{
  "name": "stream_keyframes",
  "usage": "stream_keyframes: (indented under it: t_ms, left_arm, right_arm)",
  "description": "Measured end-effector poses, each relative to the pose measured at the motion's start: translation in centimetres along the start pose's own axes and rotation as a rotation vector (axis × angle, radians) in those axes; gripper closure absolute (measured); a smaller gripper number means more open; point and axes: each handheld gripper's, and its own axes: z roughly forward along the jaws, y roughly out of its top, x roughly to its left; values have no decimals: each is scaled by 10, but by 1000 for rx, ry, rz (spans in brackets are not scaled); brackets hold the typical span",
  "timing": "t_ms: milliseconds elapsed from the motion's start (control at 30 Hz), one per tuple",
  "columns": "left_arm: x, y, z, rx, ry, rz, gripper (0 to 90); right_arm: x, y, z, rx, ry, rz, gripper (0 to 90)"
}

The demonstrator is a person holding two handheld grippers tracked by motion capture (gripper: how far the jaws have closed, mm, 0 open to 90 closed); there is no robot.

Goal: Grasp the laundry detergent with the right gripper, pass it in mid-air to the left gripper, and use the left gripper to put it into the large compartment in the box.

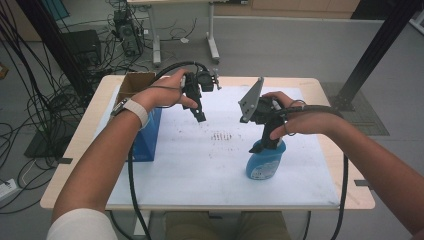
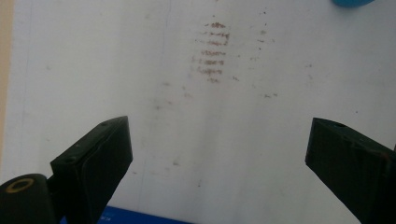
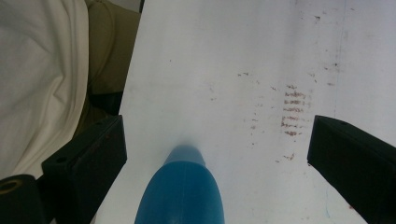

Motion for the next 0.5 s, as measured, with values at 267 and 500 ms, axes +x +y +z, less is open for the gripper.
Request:
stream_keyframes:
  t_ms: [267,500]
  left_arm:
    - [0,0,0,-2,2,-2,79]
    - [-1,0,0,-4,5,-6,80]
  right_arm:
    - [0,-1,-2,-2,-4,3,45]
    - [1,-5,-9,-21,-17,10,42]
